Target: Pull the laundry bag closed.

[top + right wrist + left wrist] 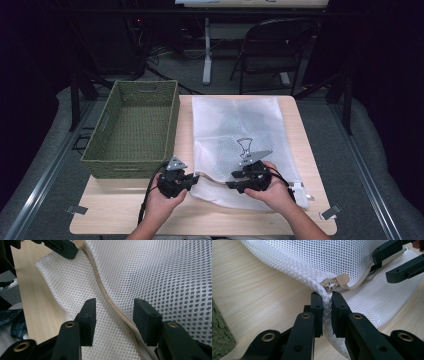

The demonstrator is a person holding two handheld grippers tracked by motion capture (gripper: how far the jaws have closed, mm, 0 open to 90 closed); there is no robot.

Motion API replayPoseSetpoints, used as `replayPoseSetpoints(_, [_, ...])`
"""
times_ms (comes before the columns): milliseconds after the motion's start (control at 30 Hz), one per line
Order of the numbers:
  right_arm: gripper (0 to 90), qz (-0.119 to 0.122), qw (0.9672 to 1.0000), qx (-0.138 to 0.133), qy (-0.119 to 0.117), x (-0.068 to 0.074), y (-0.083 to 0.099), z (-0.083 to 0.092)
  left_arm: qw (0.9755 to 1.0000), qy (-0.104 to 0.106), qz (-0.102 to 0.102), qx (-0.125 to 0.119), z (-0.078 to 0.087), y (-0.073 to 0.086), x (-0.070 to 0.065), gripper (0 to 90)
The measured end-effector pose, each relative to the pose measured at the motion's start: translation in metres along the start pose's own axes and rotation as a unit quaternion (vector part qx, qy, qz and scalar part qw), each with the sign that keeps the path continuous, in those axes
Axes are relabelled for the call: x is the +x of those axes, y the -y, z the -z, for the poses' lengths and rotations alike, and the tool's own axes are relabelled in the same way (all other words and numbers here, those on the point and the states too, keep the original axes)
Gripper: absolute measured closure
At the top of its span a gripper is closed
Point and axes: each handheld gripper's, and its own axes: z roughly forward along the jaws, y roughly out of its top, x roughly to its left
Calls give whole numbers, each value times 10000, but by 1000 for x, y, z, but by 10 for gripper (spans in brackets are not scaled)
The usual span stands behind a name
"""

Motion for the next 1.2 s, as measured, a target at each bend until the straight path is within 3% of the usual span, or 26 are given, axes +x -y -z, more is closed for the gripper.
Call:
replayPoseSetpoints(400, [562, 3, 10000, -35, -55, 1, -8, 0, 9999, -9, -121, -10, 3, -9, -3, 817])
replayPoseSetpoints(600, [576, -35, 9998, -120, -127, 1, -17, 0, 9999, 64, -70, -61, 2, -11, -6, 817])
replayPoseSetpoints(700, [587, -18, 9998, -148, -160, 1, -22, -3, 9998, 64, -156, -62, 1, -11, -5, 818])
replayPoseSetpoints(1200, [648, -37, 9990, -144, -433, 5, -39, -23, 9998, 69, -157, -100, -2, -2, -2, 818])
